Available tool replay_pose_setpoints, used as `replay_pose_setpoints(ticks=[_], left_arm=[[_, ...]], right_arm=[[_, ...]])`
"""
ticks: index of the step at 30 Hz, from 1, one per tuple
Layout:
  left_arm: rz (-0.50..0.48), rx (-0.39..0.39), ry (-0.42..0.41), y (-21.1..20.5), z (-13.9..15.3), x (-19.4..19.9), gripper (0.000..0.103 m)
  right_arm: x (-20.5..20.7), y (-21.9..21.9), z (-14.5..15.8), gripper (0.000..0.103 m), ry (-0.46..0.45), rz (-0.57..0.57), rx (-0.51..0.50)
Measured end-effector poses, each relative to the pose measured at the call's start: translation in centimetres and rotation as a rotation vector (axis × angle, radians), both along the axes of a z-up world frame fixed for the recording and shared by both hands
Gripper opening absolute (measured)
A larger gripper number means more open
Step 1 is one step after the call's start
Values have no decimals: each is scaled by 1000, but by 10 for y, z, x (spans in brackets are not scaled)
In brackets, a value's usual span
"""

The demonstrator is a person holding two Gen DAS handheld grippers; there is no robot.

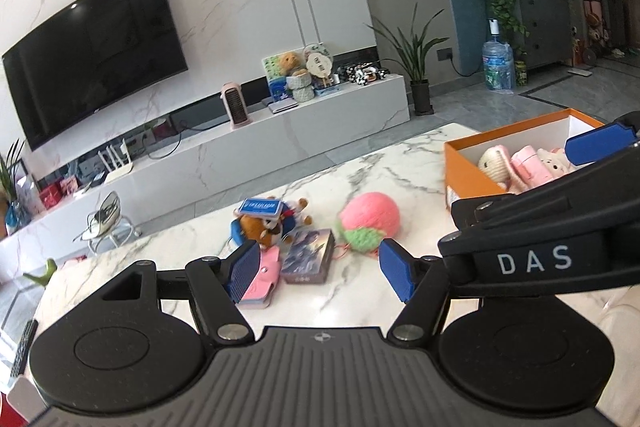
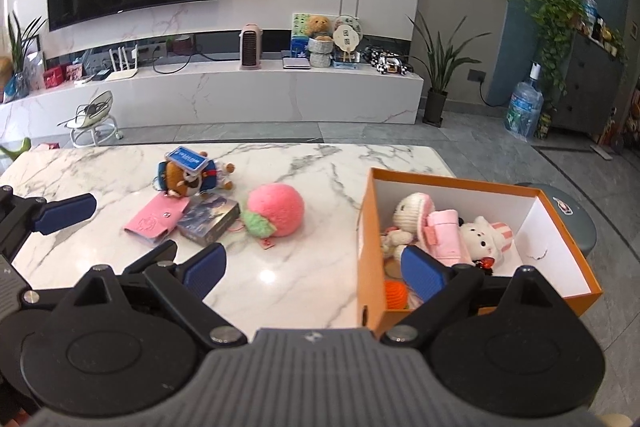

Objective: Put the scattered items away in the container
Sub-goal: 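Withdraw both tools from the box toward the remaining items on the table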

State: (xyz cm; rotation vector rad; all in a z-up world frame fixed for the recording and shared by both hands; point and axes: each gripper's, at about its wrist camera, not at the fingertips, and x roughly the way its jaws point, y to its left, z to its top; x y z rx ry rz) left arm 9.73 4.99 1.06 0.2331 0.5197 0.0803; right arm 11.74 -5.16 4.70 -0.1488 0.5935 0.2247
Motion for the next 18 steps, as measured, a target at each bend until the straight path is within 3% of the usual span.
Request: replay_pose_setpoints(ticks=[18], left_arm=[[195,-159,43,97,-17,-23,79]], right_arm=[[-23,83,-4,96,-35,115,-88]])
